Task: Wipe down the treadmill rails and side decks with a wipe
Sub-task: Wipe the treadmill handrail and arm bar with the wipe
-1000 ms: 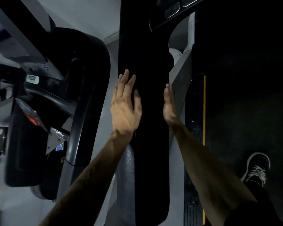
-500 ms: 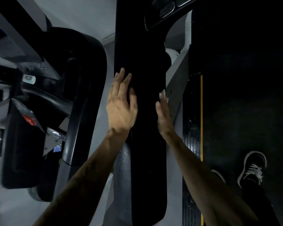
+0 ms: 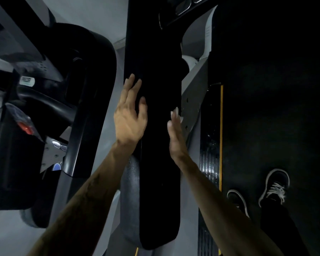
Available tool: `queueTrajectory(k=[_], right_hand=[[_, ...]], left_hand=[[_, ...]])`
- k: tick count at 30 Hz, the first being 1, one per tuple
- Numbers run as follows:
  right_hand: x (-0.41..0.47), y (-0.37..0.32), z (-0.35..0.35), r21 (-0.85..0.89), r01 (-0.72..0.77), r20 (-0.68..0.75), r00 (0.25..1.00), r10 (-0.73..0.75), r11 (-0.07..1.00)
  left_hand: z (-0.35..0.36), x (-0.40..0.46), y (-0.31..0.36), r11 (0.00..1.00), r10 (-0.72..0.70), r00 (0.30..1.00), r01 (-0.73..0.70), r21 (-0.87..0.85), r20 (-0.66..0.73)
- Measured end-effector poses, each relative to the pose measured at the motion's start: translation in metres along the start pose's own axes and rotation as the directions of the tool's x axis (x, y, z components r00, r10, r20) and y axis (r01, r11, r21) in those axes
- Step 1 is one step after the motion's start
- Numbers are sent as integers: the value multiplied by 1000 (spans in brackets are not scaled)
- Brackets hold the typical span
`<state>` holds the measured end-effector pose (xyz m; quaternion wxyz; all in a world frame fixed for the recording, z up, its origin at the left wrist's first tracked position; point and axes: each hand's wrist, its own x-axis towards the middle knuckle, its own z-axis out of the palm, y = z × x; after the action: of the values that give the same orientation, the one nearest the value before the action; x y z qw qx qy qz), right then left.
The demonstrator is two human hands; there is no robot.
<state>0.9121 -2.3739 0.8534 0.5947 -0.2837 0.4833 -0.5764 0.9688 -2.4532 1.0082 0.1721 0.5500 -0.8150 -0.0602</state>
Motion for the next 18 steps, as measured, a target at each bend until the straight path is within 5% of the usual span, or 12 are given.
queueTrajectory(k=[9,15,18], right_hand=[[-27,21,-2,8,-205,-27,978,205,979],[-47,20,16,-137,151,-31,987,-157,979],[-23,9,11,-94,18,-59,998,-24,995]], left_hand=[[-6,-41,-2,1000,-14,999,15,-19,45],[-5,-38,-3,998,-41,999,42,-51,19],[-4,-38,-4,997,-43,999,45,-68,19]])
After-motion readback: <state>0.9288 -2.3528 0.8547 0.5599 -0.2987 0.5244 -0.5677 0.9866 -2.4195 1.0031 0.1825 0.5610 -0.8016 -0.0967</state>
